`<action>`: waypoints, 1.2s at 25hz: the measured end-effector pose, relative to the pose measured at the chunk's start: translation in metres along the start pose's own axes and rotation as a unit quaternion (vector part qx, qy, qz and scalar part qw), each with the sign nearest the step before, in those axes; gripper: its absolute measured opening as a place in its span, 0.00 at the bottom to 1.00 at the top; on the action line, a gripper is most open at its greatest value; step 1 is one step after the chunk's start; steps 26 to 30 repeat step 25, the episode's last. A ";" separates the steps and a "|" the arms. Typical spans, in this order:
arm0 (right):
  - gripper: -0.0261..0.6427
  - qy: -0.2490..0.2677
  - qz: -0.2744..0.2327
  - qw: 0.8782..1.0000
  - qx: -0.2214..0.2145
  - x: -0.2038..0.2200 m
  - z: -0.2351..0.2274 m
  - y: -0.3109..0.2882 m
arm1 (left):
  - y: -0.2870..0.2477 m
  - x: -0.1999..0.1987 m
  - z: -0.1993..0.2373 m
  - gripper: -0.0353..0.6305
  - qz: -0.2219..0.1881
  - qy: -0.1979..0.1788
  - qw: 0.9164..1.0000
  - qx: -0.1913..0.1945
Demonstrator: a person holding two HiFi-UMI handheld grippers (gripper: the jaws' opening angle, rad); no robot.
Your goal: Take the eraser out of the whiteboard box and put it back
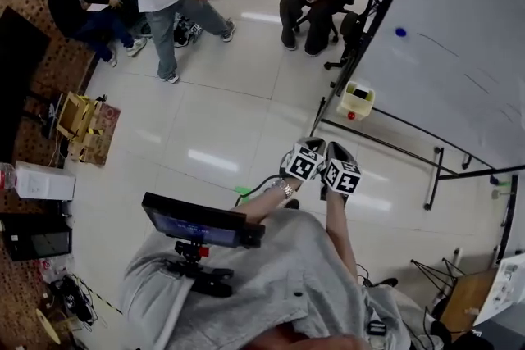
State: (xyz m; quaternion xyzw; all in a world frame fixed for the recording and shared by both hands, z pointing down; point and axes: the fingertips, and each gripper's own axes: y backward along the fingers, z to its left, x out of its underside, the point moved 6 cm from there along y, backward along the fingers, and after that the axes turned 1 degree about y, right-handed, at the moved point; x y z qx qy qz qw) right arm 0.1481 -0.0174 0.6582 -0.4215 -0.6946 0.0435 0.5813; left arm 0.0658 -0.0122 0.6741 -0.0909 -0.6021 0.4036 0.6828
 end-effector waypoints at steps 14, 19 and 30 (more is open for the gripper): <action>0.04 0.039 0.000 0.999 -0.014 -0.020 0.041 -0.016 | 0.027 -0.014 0.031 0.06 -0.025 0.003 1.000 -0.012; 0.04 0.046 0.006 0.999 -0.011 -0.020 0.046 -0.019 | 0.033 -0.019 0.036 0.06 -0.038 0.003 0.999 -0.015; 0.04 0.056 0.016 0.998 -0.024 -0.011 0.061 -0.022 | 0.040 -0.012 0.045 0.06 -0.037 0.005 0.999 -0.025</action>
